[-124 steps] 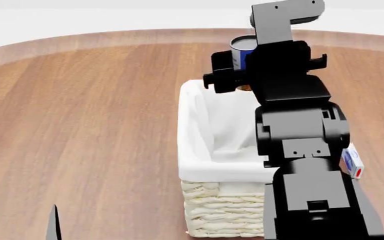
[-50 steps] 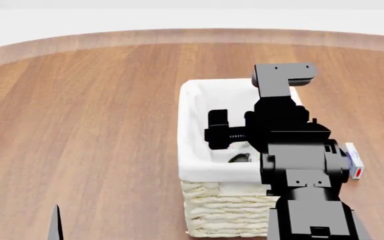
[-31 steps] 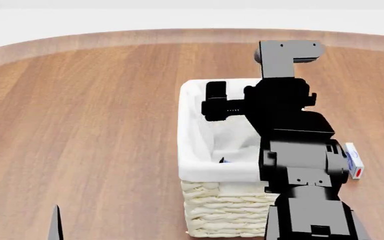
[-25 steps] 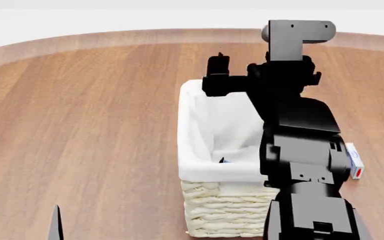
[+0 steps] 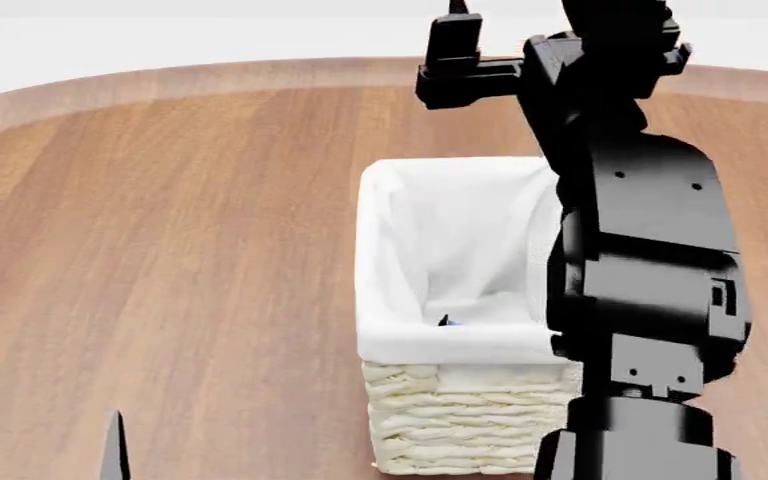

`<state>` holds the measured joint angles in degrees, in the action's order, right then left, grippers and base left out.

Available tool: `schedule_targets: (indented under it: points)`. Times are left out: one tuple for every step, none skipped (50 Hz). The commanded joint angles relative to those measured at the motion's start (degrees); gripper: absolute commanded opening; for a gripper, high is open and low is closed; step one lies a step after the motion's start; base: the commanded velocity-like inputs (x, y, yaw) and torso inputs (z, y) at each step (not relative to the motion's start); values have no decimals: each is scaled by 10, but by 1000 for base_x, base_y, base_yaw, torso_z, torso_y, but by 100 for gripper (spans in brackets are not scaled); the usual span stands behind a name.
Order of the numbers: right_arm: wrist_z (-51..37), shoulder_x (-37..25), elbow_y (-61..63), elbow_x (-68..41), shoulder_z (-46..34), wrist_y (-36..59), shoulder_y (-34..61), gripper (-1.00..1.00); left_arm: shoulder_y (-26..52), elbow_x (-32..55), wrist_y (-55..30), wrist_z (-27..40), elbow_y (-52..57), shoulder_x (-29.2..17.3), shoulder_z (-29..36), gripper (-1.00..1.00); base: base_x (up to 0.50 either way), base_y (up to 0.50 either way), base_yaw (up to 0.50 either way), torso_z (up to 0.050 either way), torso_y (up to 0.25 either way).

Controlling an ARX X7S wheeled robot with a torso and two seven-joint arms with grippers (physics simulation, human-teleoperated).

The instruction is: Pick up the alphabet soup and put it in the basket.

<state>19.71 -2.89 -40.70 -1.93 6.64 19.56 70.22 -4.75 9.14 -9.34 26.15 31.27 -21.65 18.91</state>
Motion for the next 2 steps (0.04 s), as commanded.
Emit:
schedule_targets:
  points:
    - [0, 1, 437, -25, 6, 239, -130, 100, 1, 0, -1, 1, 1, -1, 3, 100, 0, 0, 0, 0, 0]
    - [2, 2, 467, -34, 12, 259, -139, 100, 2, 1, -1, 1, 1, -1, 2, 100, 0, 0, 0, 0, 0]
